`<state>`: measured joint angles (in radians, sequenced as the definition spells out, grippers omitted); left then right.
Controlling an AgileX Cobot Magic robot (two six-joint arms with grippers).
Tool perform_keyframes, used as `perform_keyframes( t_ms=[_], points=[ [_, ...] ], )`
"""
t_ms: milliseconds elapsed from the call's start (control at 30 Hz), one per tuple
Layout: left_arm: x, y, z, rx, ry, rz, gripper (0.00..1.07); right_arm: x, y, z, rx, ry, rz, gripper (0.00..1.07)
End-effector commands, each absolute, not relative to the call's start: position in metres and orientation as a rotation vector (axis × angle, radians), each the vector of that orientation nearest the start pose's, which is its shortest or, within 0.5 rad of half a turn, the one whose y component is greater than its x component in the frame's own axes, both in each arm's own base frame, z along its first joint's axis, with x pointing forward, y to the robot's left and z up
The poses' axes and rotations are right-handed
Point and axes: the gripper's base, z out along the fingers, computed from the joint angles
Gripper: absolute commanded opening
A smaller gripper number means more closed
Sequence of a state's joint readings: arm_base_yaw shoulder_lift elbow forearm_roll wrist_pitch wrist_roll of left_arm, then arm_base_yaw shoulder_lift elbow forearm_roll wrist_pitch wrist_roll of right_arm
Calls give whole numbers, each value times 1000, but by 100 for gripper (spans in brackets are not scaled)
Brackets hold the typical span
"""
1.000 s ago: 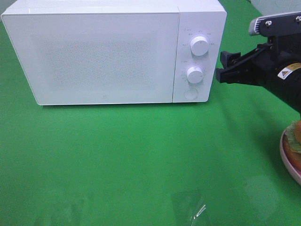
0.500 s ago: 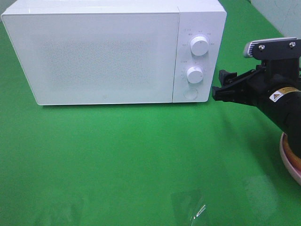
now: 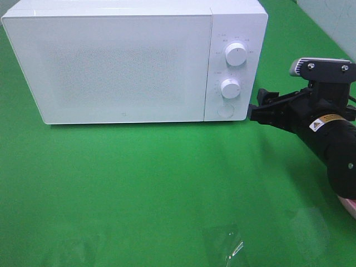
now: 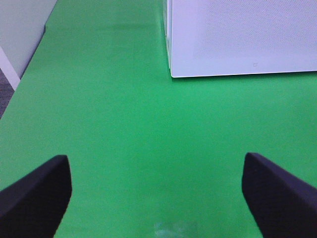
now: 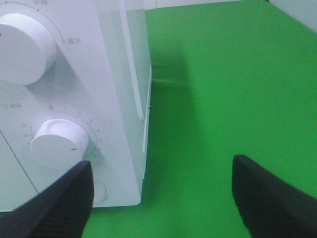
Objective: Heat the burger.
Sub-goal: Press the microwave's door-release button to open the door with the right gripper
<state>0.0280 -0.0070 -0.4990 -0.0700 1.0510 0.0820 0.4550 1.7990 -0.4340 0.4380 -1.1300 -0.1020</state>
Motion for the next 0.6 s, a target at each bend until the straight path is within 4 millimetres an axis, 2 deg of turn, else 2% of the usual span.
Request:
perform_keyframes(
  t_ms=[33, 333, 467, 600],
  points=[
    [-8, -6, 278, 55, 1991, -19, 86, 263, 95, 143, -26, 1706, 56, 76],
    [-8, -6, 278, 55, 1991, -19, 86, 256, 113, 144, -28, 1706, 87, 76],
    [-8, -6, 278, 55, 1991, -19, 86, 260, 127, 135, -54, 1721, 99, 76],
    [-8, -6, 278, 55, 1991, -19, 86, 262, 129, 133, -18, 1727, 125, 75]
  ],
)
